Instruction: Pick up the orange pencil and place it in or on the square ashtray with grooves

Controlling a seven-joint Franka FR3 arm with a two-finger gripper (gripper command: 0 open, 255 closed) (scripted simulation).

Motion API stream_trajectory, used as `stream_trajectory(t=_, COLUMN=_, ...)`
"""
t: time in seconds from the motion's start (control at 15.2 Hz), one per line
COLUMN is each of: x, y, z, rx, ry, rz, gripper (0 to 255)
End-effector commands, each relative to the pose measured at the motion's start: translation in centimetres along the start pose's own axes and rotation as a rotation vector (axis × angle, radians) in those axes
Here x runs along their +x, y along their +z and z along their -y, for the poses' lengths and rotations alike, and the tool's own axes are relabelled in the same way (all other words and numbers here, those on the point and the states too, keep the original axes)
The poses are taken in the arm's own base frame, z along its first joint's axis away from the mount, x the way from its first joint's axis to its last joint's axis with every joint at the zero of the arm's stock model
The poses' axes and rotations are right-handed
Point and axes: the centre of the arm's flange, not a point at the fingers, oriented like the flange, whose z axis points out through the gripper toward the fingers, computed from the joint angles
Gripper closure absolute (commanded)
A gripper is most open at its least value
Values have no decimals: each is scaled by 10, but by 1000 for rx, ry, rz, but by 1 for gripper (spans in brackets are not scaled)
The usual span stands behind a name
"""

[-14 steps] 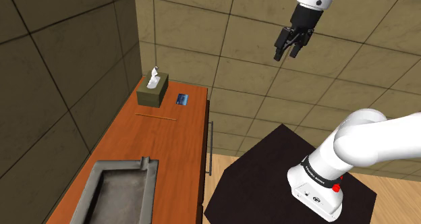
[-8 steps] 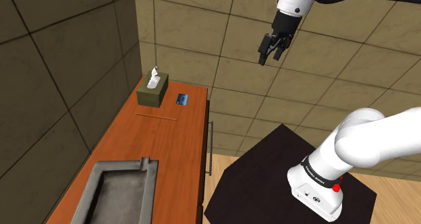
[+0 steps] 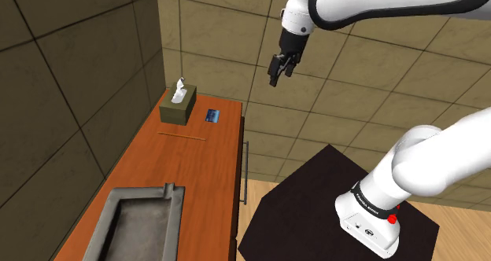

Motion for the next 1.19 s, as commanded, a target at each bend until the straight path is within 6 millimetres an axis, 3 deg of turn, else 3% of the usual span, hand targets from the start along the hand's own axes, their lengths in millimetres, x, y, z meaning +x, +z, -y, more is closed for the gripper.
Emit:
stream_trajectory(t=0.0, x=15, y=12, z=18, rx=-10, ry=-49, rz=-6, gripper=0)
stream_trajectory(t=0.59, x=79, y=71, z=102, rx=-57, ry=-261, rz=-26, gripper=0)
stream_trajectory(t=1.12, x=120, y=126, z=185, rx=-98, ry=-450, rz=-43, gripper=0)
